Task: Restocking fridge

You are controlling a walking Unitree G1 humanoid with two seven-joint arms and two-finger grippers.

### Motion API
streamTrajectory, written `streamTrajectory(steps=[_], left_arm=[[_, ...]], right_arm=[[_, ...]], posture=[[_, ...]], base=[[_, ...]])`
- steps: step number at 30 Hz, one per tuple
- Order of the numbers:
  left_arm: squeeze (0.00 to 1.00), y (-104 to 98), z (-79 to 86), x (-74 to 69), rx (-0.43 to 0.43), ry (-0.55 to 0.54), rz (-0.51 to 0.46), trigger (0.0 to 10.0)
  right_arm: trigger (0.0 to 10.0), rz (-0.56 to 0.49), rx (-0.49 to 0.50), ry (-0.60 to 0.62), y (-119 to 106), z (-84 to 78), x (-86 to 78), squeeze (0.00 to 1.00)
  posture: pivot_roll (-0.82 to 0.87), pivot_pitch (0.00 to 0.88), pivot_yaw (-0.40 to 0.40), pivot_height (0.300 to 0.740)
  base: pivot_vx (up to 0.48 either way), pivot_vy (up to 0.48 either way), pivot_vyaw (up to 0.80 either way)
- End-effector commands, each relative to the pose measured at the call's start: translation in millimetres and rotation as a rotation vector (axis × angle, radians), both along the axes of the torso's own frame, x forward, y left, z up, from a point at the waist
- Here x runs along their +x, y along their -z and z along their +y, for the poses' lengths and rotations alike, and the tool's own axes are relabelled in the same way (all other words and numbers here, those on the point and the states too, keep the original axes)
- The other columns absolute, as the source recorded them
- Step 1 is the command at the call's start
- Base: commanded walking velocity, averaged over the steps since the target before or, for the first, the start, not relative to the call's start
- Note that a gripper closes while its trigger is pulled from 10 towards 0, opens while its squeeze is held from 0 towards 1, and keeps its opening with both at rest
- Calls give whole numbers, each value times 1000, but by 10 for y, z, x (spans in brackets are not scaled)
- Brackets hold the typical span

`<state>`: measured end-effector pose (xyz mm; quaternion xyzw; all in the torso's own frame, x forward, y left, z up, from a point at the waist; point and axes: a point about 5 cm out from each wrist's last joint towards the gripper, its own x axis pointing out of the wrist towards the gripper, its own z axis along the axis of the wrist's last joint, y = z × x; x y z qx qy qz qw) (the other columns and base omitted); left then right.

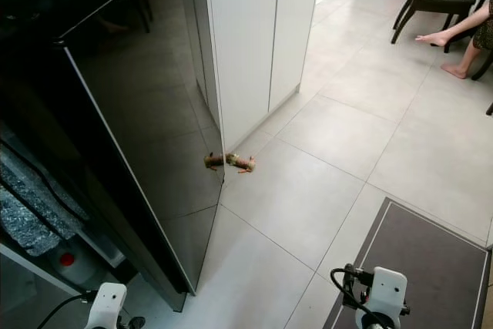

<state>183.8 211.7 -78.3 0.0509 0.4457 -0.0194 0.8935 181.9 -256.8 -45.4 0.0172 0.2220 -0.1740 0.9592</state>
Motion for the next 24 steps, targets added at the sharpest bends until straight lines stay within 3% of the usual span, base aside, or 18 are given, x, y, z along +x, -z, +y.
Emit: streamTrajectory(steps=[1, 6, 13, 16, 19, 24], left_arm=[[0, -15, 18, 13, 36, 47, -17, 10000], [0, -82, 3, 91, 65, 78, -121, 10000], [0, -127, 17, 135, 138, 120, -178, 10000], [0, -400, 152, 418, 113, 138, -348, 10000], [0, -393, 188, 388, 139, 143, -340, 10000], [0, -468, 230, 406, 154, 107, -427, 10000]], right_arm=[[10000, 45, 19, -8, 56, 33, -29, 0], [10000, 183, 57, -68, 207, 205, -74, 0], [10000, 267, 77, -68, 302, 272, -171, 0], [10000, 300, 84, -83, 342, 315, -218, 0], [10000, 339, 90, -92, 385, 346, -284, 0], [10000, 400, 98, -102, 444, 371, -383, 0]], posture=[[-140, 0, 15, 740], [-129, 0, 10, 740], [-114, 0, 5, 740], [-117, 0, 5, 740], [-117, 0, 7, 740], [-101, 0, -2, 740]], base=[[0, 0, 0], [0, 0, 0], [0, 0, 0], [0, 0, 0], [0, 0, 0], [0, 0, 0]])
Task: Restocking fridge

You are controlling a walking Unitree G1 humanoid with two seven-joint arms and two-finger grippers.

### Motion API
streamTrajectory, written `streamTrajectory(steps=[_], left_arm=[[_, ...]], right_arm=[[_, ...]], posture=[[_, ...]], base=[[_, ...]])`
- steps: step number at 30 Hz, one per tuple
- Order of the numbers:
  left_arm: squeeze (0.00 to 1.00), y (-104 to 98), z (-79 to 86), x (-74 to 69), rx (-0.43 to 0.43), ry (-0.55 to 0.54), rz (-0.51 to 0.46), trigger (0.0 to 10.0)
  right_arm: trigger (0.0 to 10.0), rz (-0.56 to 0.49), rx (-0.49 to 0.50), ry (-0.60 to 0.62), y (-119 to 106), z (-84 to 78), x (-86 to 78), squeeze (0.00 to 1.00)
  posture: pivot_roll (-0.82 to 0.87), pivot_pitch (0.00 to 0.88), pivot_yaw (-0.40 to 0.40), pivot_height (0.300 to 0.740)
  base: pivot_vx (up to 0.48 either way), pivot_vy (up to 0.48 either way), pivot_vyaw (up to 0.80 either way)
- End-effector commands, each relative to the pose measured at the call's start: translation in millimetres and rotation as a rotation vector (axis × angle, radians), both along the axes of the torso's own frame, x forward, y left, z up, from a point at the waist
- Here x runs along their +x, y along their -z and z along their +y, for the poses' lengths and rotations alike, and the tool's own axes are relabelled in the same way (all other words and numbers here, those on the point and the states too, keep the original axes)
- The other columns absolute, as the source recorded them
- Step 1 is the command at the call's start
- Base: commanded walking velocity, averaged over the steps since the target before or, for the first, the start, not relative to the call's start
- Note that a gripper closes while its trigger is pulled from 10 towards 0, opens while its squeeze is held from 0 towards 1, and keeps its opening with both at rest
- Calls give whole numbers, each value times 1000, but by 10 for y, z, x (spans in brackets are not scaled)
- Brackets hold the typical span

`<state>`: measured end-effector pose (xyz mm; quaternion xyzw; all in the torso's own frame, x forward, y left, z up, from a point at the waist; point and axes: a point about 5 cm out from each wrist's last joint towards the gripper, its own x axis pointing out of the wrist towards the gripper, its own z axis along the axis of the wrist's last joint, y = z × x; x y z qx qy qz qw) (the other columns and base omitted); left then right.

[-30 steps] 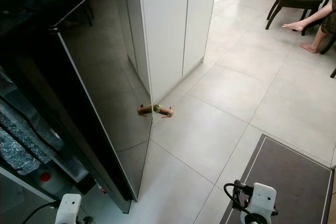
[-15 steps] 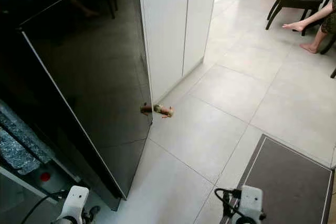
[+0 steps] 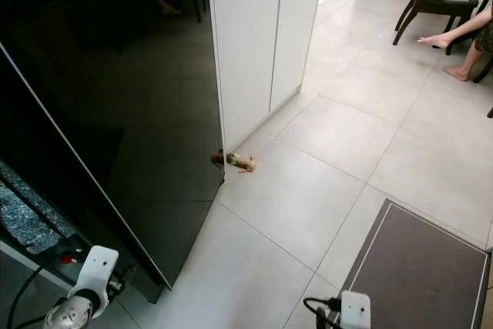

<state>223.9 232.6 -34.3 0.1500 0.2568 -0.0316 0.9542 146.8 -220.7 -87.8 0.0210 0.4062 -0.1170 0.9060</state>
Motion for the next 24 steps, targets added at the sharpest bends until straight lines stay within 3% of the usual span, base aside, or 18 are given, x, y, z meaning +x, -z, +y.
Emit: streamTrajectory(steps=[1, 2, 4, 10, 13, 24], left_arm=[[0, -89, 41, 39, -24, -40, -87, 10000], [0, -89, 41, 39, -24, -40, -87, 10000], [0, -212, 57, 93, -44, -41, -177, 10000], [0, -320, 57, 127, -25, -56, -254, 10000], [0, -461, 47, 192, -10, -88, -354, 10000], [0, -747, 2, 299, 34, -170, -502, 10000]], right_arm=[[10000, 39, 0, -11, 34, 19, -55, 0], [10000, 39, 0, -11, 34, 19, -55, 0], [10000, 62, 1, -31, 55, 45, -85, 0], [10000, 70, -3, -51, 54, 45, -77, 0], [10000, 74, -8, -61, 51, 33, -69, 0], [10000, 86, -10, -86, 53, 45, -57, 0]], posture=[[-92, 0, -5, 740], [-92, 0, -5, 740], [-87, 0, -9, 740], [-93, 0, -7, 740], [-88, 0, -8, 740], [-87, 0, -3, 740]], base=[[0, 0, 0], [0, 0, 0], [0, 0, 0], [0, 0, 0], [0, 0, 0], [0, 0, 0]])
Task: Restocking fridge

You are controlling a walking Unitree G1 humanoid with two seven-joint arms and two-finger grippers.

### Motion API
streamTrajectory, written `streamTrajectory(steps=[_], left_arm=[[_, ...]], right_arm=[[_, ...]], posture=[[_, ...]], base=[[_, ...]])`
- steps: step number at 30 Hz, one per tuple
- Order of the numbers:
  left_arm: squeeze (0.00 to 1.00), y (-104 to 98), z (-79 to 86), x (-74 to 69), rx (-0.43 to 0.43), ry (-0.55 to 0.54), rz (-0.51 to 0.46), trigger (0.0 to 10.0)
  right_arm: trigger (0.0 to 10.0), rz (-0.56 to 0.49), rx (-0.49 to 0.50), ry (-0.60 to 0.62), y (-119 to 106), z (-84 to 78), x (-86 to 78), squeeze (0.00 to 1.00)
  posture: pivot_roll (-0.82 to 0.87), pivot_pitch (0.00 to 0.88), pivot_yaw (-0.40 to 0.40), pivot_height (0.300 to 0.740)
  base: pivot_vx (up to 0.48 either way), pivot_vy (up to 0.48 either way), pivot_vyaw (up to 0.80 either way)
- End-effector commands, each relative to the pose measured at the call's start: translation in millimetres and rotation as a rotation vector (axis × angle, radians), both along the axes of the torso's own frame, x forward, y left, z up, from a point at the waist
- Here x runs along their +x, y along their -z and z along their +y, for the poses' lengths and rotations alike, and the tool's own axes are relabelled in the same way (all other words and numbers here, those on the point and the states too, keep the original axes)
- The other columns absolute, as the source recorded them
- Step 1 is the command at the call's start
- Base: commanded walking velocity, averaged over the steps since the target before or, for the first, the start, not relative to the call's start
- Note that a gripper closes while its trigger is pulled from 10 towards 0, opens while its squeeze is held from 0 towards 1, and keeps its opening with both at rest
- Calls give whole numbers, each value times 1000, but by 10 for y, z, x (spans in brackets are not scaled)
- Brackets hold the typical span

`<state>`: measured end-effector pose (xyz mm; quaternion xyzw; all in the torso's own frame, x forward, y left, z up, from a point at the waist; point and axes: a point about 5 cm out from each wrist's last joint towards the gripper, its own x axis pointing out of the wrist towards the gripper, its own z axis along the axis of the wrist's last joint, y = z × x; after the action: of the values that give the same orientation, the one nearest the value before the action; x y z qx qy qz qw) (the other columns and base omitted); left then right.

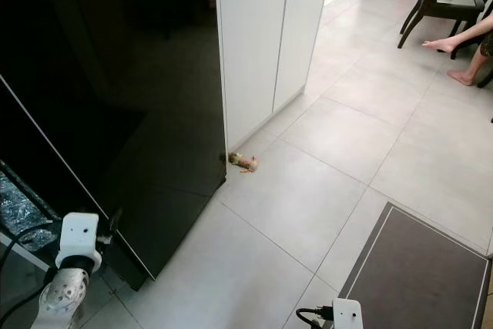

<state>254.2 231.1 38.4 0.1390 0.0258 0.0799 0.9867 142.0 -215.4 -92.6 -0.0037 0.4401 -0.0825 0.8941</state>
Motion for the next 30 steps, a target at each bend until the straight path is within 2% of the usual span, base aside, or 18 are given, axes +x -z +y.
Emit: streamTrajectory(steps=[1, 5, 8, 10, 13, 15, 18, 20, 23, 30], left_arm=[[0, -31, 14, 2, 19, -25, -10, 10000], [0, -128, 18, 69, 28, -53, -52, 10000], [0, -285, 15, 242, -16, -72, -101, 10000], [0, -322, 3, 277, -23, -71, -109, 10000], [0, -421, -69, 367, -37, -43, -135, 10000], [0, -470, -199, 422, -29, 31, -144, 10000], [0, -437, -311, 417, 34, 112, -128, 10000], [0, -426, -317, 413, 27, 110, -124, 10000], [0, -430, -324, 408, 20, 108, -125, 10000], [0, -452, -355, 416, 25, 125, -127, 10000]], right_arm=[[10000, 11, -1, -5, 4, -8, -9, 0], [10000, 15, 0, -10, 5, -6, -5, 0], [10000, 18, 0, -12, 4, -7, 3, 0], [10000, 19, 0, -12, 3, -9, 5, 0], [10000, 22, 3, -8, 3, -6, 11, 0], [10000, 33, 8, -8, 8, 2, 13, 0], [10000, 36, 17, -15, 11, 28, 25, 0], [10000, 38, 21, -23, 12, 42, 30, 0], [10000, 50, 46, -45, 55, 162, -42, 0], [10000, 64, 46, -49, 76, 211, -83, 0]], posture=[[-88, 0, -3, 740], [-88, 0, -5, 740], [-90, 0, -3, 740], [-90, 0, -1, 740], [-93, 0, 1, 740], [-95, 0, 5, 740], [-100, 0, 8, 740], [-100, 0, 8, 740], [-95, 0, 7, 740], [-92, 0, 7, 740]], base=[[0, 0, 0], [0, 0, 0], [0, 0, 0], [0, 0, 0], [0, 0, 0], [0, 0, 0], [0, 0, 0], [0, 0, 0], [0, 0, 144], [0, 0, 800]])
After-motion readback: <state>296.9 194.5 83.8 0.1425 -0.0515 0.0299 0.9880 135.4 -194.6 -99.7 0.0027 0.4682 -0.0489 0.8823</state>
